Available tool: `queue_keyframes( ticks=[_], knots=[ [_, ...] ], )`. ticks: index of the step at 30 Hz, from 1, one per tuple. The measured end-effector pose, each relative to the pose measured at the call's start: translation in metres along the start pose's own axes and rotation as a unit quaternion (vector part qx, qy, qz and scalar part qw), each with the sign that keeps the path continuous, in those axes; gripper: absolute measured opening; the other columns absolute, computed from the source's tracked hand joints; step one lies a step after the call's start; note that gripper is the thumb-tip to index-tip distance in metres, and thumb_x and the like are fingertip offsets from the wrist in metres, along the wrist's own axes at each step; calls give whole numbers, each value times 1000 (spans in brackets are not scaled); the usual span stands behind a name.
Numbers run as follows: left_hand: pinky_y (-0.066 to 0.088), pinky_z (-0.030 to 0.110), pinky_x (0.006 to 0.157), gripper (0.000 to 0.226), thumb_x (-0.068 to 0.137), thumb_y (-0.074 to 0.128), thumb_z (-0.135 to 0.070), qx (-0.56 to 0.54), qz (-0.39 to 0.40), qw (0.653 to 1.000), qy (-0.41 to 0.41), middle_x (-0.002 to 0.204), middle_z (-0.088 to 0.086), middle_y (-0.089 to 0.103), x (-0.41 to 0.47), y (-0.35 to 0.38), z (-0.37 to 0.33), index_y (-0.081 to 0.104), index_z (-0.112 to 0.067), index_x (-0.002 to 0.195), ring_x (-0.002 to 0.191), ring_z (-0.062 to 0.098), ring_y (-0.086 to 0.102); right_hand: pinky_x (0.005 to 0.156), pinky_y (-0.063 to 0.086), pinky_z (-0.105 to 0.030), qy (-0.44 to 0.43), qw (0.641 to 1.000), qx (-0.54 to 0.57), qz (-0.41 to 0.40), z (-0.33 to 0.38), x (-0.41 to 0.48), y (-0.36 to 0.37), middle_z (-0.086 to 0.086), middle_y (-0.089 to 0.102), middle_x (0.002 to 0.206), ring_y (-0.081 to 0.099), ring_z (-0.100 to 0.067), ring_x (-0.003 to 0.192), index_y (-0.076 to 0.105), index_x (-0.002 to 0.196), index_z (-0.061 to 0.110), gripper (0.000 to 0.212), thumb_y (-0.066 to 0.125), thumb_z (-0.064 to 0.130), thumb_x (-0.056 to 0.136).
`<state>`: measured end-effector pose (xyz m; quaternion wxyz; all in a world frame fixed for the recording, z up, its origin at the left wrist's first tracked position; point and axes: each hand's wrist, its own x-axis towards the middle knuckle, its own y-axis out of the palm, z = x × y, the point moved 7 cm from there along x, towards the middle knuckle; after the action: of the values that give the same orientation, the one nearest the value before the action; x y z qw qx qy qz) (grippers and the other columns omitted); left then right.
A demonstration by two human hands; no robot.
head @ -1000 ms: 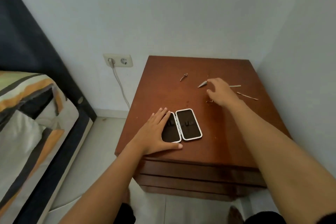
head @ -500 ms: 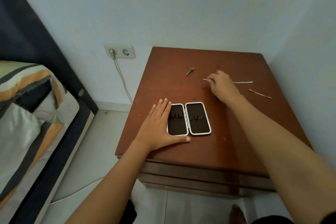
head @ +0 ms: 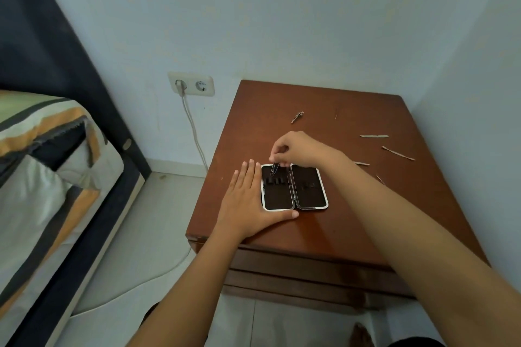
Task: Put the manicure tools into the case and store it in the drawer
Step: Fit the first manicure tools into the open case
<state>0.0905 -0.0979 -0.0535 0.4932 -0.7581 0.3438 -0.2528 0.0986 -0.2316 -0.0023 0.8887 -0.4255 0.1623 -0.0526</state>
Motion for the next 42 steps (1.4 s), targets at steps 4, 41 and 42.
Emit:
queue_keyframes(
  ticks=[4,41,42],
  knots=[
    [-14,27,111,129,56,36,-92,-5,-1,1000,1,158,4,-8,0,-1,0,-6,-13,149,143,13,-14,62,49,-17,-1,1000,-8,19,7,5,6,-2,68,71,61,-5,58,67,89,8,14,70,20,81],
    [-8,29,115,133,51,43,-92,-28,-8,1000,-1,159,2,-1,4,-2,5,3,-12,149,144,12,-9,80,34,-25,0,972,-24,-232,-53,29,-35,-11,53,94,48,-20,90,68,100,9,20,51,12,90],
    [-8,29,115,133,52,44,-92,-28,-4,1000,-3,159,2,-1,4,-2,5,2,-12,149,144,12,-9,76,35,-23,-7,973,-2,-233,-47,20,-35,-5,54,90,49,-16,85,70,98,10,19,54,12,89]
  ],
)
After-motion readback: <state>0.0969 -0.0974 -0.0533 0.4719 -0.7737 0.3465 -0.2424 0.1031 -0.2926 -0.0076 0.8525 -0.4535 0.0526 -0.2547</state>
